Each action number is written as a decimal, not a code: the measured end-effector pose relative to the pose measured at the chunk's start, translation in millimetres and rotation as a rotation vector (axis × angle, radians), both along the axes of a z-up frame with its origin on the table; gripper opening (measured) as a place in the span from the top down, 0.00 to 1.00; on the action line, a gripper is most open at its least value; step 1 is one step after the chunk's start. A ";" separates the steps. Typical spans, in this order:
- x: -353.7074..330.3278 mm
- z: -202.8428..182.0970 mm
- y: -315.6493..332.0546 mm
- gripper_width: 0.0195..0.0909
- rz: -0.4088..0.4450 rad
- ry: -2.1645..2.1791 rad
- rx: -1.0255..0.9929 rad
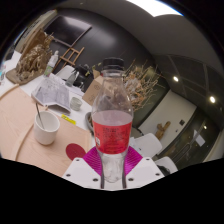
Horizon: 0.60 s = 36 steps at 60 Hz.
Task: Pour water
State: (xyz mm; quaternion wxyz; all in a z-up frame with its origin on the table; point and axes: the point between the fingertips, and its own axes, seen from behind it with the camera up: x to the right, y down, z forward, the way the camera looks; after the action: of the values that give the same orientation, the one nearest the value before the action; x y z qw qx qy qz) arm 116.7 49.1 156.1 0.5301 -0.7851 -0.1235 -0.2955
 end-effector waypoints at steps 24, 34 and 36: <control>-20.8 44.3 85.1 0.95 0.232 -1.097 -0.019; -33.9 43.6 99.8 0.95 0.275 -1.311 -0.044; -37.9 43.8 101.3 0.95 0.285 -1.335 -0.044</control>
State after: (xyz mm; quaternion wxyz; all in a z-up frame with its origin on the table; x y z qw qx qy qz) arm 78.8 150.4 199.9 0.3581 -0.4215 -0.5320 -0.6412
